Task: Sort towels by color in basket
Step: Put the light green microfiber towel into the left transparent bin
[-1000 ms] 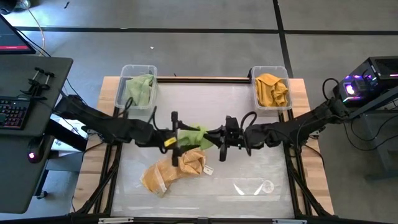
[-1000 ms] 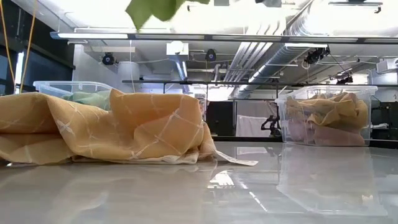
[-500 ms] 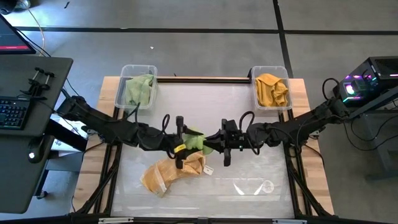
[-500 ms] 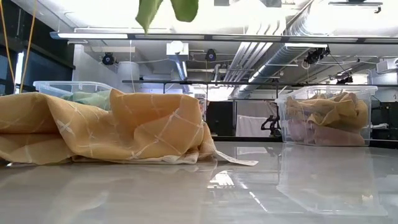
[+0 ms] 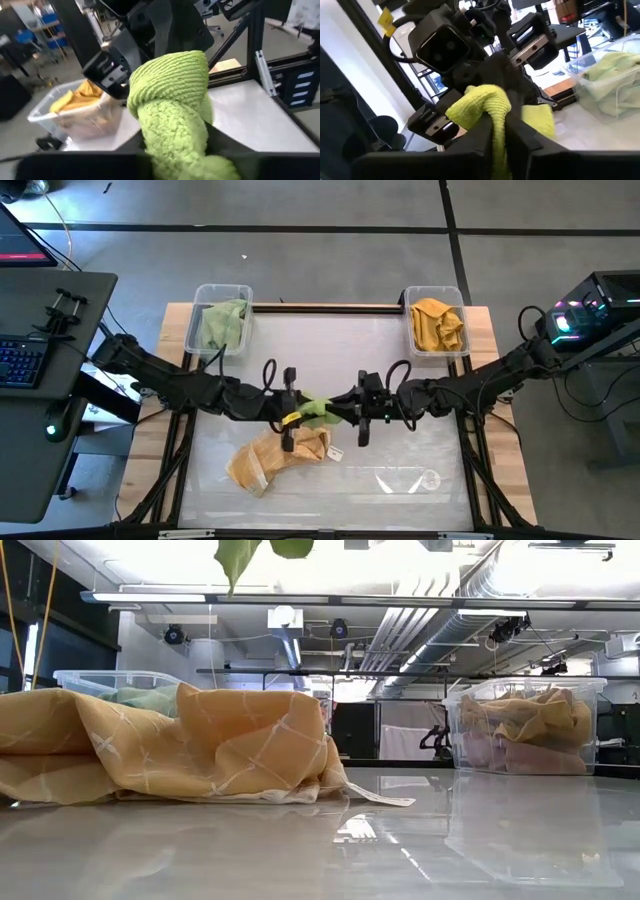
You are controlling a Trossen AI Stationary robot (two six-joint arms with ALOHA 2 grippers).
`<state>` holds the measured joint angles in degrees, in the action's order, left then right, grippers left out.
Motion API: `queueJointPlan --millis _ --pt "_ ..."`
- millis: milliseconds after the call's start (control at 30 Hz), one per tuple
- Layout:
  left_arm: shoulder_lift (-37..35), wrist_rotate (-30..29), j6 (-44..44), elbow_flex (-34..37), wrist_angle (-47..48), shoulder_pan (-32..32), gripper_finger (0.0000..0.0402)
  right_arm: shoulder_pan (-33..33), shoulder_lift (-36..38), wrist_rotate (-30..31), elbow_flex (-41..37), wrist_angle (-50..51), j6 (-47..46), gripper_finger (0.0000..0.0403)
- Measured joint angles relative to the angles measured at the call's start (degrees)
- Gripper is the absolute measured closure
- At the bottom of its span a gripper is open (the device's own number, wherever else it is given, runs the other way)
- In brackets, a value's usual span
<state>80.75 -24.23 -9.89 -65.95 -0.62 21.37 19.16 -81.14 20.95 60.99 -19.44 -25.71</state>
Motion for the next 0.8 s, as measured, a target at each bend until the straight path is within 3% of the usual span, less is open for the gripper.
queueJointPlan --millis 100,233,567,667,800 --pt "-1.38 0.13 3.57 0.01 2.74 0.39 0.0386 -0.07 0.08 1.54 0.02 -0.38 -1.32 0.0324" --pt "-5.44 -5.00 10.54 0.00 10.30 0.56 0.0383 -0.07 0.91 1.62 0.02 -0.20 -1.56 0.0283" --pt "-20.43 -26.02 38.82 0.02 45.06 -4.05 0.0392 -0.07 2.60 9.54 0.13 -2.29 -1.31 0.0273" --pt "-24.83 -31.65 40.75 0.00 50.31 -8.78 0.0391 -0.36 2.30 11.95 0.13 -2.25 -1.25 0.0273" --pt "-29.21 -31.66 34.52 0.00 49.66 -19.75 0.0391 -0.86 2.16 13.10 0.11 -2.25 -0.94 0.0273"
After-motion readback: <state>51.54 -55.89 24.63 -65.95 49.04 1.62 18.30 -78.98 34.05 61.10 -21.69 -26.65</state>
